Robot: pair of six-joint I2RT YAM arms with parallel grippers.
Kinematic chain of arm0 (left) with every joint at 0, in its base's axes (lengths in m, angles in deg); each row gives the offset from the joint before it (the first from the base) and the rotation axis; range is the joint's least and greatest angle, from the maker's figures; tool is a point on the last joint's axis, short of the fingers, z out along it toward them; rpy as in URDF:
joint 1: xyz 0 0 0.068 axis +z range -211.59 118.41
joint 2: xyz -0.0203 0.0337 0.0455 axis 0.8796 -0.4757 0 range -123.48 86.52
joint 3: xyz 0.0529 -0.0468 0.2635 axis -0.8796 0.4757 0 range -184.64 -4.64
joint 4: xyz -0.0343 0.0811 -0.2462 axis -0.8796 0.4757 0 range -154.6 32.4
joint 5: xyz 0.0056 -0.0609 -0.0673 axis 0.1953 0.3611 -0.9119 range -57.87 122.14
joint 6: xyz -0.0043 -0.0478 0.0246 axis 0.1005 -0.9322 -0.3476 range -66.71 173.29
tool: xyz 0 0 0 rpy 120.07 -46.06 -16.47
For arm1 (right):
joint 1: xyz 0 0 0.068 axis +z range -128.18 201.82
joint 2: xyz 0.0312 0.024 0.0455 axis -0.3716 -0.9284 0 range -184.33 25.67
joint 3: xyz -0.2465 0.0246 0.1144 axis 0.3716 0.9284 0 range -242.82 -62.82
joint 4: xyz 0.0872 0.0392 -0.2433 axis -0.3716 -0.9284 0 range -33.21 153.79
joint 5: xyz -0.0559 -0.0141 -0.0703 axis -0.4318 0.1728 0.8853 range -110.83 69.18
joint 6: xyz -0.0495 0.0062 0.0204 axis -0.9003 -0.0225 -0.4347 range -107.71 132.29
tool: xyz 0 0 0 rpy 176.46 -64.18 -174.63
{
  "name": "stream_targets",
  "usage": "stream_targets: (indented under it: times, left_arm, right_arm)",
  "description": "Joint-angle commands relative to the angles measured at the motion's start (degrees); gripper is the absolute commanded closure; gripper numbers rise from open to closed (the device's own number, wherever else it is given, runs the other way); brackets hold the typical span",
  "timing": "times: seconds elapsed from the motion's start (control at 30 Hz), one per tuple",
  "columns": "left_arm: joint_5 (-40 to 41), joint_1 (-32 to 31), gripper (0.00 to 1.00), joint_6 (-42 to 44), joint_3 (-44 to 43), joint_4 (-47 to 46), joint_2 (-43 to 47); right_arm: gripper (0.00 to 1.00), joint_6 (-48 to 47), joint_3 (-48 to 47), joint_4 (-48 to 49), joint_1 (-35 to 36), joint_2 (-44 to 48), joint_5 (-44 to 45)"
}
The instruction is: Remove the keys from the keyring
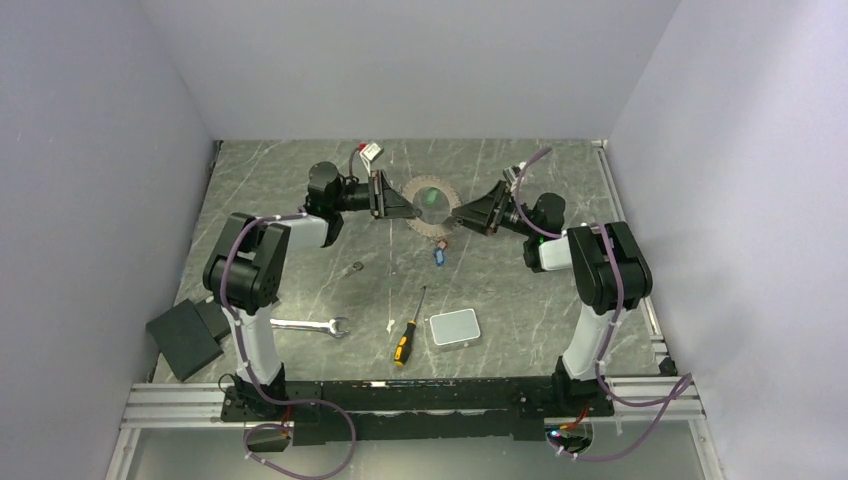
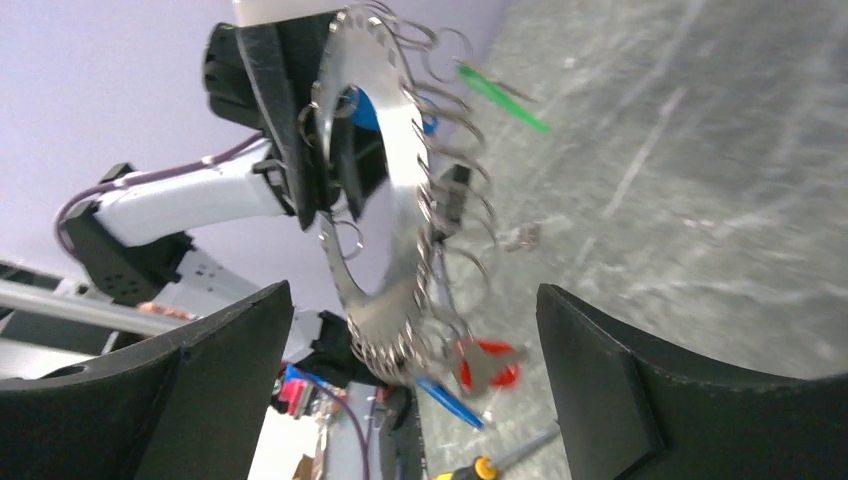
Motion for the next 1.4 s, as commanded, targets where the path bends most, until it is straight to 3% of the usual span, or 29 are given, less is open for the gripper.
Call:
stream_targets:
  times: [0.0,0.17,0.23,0.33,0.37,0.43,0.5,0.57,0.6,0.67,0.7,0.73,0.77,0.83,0.93,1.0,1.07,1.13,1.23,1.37]
  left_arm:
    - [-1.4,-2.3,1.00,-0.2,0.2,-4.4,5.6]
    - [-1.9,-3.2,1.00,0.8,0.3,-3.3,6.6]
    - [-2.5,-3.1,1.00,2.1,0.6,-1.4,7.1]
    - [-3.5,-2.3,0.99,8.7,1.2,6.6,9.3]
    - [-3.9,-1.8,0.90,11.8,1.3,10.6,10.3]
    - [-5.0,-0.8,0.64,20.4,0.6,22.0,12.6]
    - [-4.0,0.5,0.50,33.5,-1.6,39.0,15.5]
    - [-2.6,1.8,0.39,49.6,-5.8,59.2,17.8]
    - [-1.7,2.4,0.36,56.2,-7.7,68.0,18.6]
    - [0.6,3.8,0.29,68.9,-11.5,81.8,20.5]
    - [1.4,4.9,0.27,73.4,-13.4,87.3,21.3]
    - [1.8,6.0,0.24,77.2,-14.6,91.6,22.2]
    - [2.2,7.5,0.21,79.9,-15.8,95.1,23.0]
    - [2.6,11.0,0.14,84.8,-17.8,100.8,24.8]
    - [4.1,13.2,0.12,91.6,-17.1,104.2,27.9]
    - [3.8,13.9,0.11,93.4,-14.1,103.4,30.5]
    - [3.6,13.9,0.11,93.4,-10.6,100.7,33.2]
    - [2.0,13.9,0.02,95.5,-9.1,100.7,33.9]
    - [-2.4,13.8,0.01,99.9,-6.8,102.0,34.3]
    - [-2.9,10.9,0.08,100.8,-6.1,100.7,34.5]
  right_arm:
    - [0.09,11.4,-2.4,20.1,2.0,-2.0,1.1]
    - [0.38,15.1,-2.5,23.6,2.0,-3.0,2.0]
    - [0.57,15.6,-2.3,24.8,1.5,-2.5,1.8]
    - [0.94,14.0,-2.7,23.2,-0.1,-0.4,0.5]
    - [1.00,12.8,-3.0,22.2,-0.6,0.5,-0.8]
    - [1.00,10.4,-3.8,19.3,-1.4,2.3,-3.4]
    - [1.00,5.5,-5.2,14.6,-1.6,4.4,-7.5]
    - [1.00,-4.7,-6.5,2.8,-1.6,8.4,-11.3]
    - [1.00,-13.7,-8.0,-7.5,-1.5,11.0,-12.8]
    - [1.00,-41.5,-14.1,-46.0,-1.0,17.3,-12.2]
    - [1.00,-67.6,-19.5,-68.0,0.1,18.9,-9.1]
    - [1.00,-85.2,-25.0,-85.2,2.0,19.7,-4.1]
    - [1.00,-97.9,-29.3,-97.6,4.9,20.2,1.4]
    - [1.00,-112.2,-32.5,-109.7,9.7,22.3,11.5]
    - [1.00,-124.1,-32.1,-117.7,16.3,26.5,21.9]
    - [1.00,-129.4,-30.2,-121.5,23.8,28.0,33.3]
    - [1.00,-131.2,-26.0,-119.6,30.3,29.8,47.6]
    - [1.00,-131.7,-21.4,-114.4,34.4,32.7,55.9]
    - [1.00,-129.7,-20.6,-110.9,36.4,34.1,58.0]
    - [1.00,-127.7,-22.8,-109.3,38.0,35.2,58.1]
